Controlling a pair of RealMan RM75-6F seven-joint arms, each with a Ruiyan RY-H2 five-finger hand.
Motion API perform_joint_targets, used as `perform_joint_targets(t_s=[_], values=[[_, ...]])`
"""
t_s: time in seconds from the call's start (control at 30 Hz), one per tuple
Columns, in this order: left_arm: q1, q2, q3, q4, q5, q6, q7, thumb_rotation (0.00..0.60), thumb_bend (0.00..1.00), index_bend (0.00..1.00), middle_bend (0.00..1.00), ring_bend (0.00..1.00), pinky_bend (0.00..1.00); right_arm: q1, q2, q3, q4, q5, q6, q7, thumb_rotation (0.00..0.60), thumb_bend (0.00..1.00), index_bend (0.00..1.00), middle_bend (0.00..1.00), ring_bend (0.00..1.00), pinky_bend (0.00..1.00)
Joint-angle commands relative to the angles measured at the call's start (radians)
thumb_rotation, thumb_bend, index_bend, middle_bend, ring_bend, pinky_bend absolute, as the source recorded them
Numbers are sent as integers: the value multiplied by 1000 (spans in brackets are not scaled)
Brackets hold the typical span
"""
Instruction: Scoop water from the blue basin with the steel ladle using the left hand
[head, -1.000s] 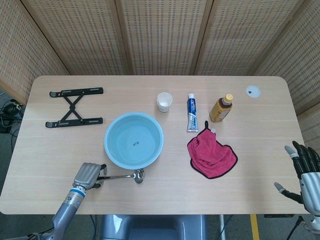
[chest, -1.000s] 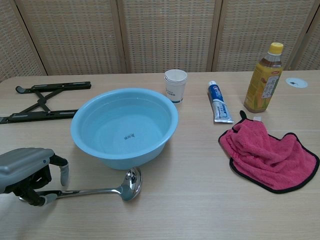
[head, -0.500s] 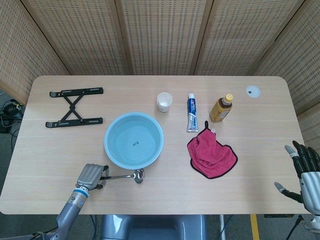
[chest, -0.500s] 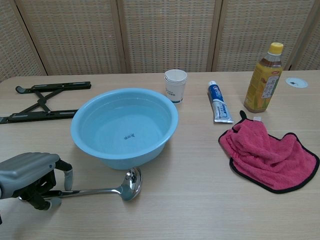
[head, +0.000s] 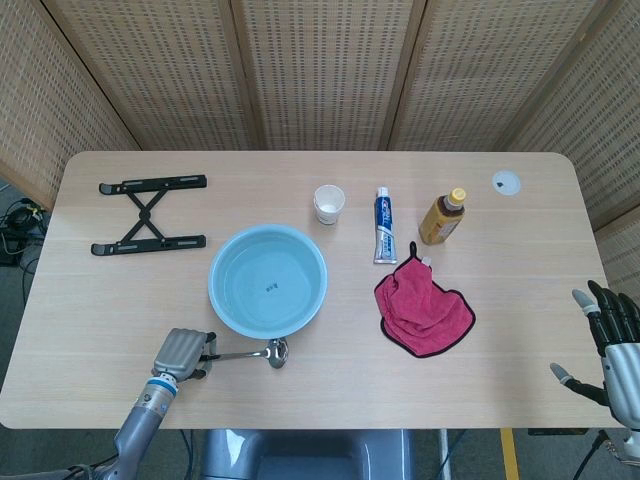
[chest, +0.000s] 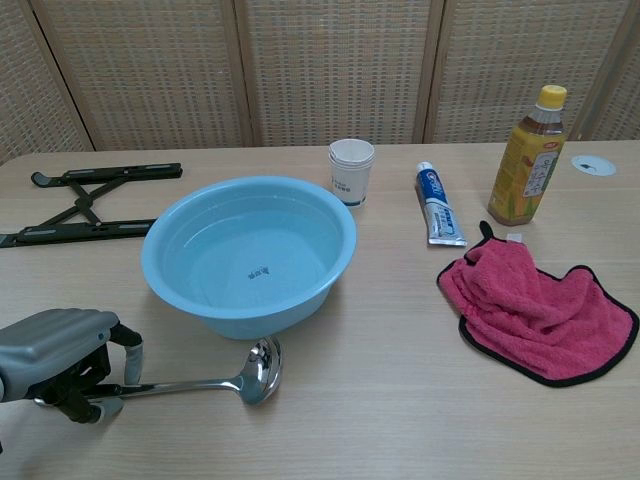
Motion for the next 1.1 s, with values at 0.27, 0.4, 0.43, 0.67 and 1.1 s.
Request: perform_joint_targets(t_s=[0.27, 0.4, 0.43, 0.67, 1.1], values=[[-6, -9, 2, 6, -15, 2, 7, 600, 431, 590, 921, 879, 935, 0, 1, 1, 0, 0, 2, 3, 600, 0, 0, 0, 0, 0], [-6, -7, 5, 7, -7, 10, 1, 600, 454, 649, 921, 879, 935, 0, 1, 1, 1, 0, 2, 5, 600, 0, 0, 0, 0, 0], [-5, -6, 6, 7, -5, 11, -1, 600, 460, 658, 921, 879, 935, 0, 1, 1, 2, 0, 2, 5, 600, 0, 0, 0, 0, 0], [-4, 13, 9, -3, 14, 14, -29, 600, 581, 703, 921, 879, 935, 0, 1, 1, 2, 0, 3, 6, 600, 0, 0, 0, 0, 0], [-8, 187, 40, -155, 143, 17, -127, 600, 669, 747, 916, 876, 928, 1, 0, -1, 0, -4, 2, 1, 600, 0, 0, 0, 0, 0]])
